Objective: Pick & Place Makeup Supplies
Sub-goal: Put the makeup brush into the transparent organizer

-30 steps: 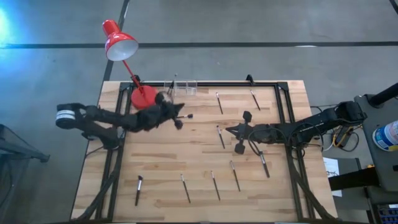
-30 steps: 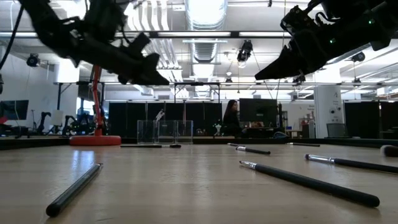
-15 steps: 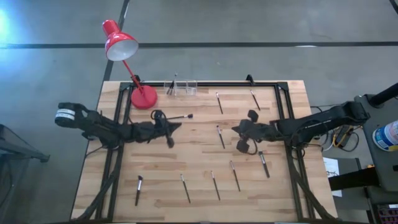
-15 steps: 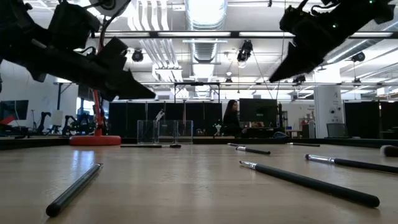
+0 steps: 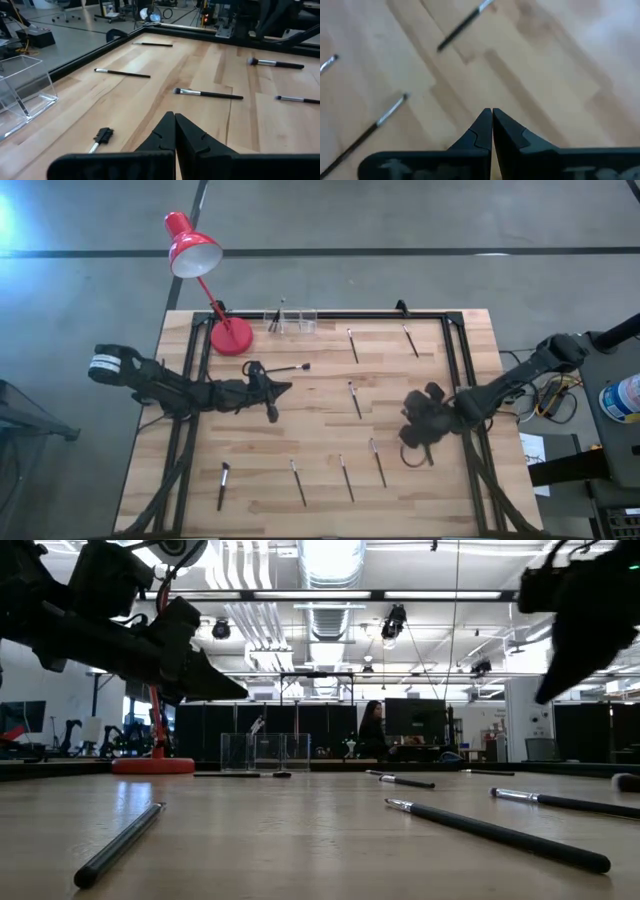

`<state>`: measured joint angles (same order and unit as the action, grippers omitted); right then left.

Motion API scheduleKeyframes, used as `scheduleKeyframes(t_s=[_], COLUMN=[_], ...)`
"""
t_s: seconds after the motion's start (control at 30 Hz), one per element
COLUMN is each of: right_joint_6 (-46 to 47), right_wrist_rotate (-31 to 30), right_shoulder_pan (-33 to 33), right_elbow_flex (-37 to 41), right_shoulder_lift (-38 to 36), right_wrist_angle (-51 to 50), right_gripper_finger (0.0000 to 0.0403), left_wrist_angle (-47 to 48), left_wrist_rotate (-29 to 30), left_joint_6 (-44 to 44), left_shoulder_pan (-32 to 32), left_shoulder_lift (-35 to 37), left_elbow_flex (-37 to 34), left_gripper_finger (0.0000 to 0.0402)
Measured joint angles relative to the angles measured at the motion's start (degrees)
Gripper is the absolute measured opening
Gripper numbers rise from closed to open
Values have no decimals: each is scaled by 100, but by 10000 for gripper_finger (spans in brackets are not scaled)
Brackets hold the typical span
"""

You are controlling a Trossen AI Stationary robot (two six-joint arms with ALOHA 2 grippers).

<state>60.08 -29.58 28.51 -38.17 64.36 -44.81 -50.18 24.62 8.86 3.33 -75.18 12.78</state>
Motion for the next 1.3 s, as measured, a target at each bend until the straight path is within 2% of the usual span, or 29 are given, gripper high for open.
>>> scheduleKeyframes(t_s=[0.23,0.47,0.77,0.97,1.1,1.3], right_joint_6=[1500,2534,3495,3830,3853,3958], right_wrist_rotate=[6,649,1319,1445,1462,1524], right_shoulder_pan=[1054,1635,1823,1823,1823,1722], right_elbow_flex=[4,4,-161,-548,-560,-523], right_shoulder_lift=[0,76,426,703,876,1239], right_wrist_angle=[-303,-457,-748,-1554,-1606,-1602], right_gripper_finger=[8,8,9,9,9,44], left_wrist_angle=[5,5,5,4,5,4], left_wrist_rotate=[0,0,4,4,4,4], left_joint_6=[-4,-30,-301,-325,-316,-294], left_shoulder_pan=[0,0,-2,-2,-2,-4], left_shoulder_lift=[0,-2,-2,-2,-2,-2], left_elbow_flex=[0,0,4,4,4,4], left_gripper_finger=[0,0,0,0,0,0])
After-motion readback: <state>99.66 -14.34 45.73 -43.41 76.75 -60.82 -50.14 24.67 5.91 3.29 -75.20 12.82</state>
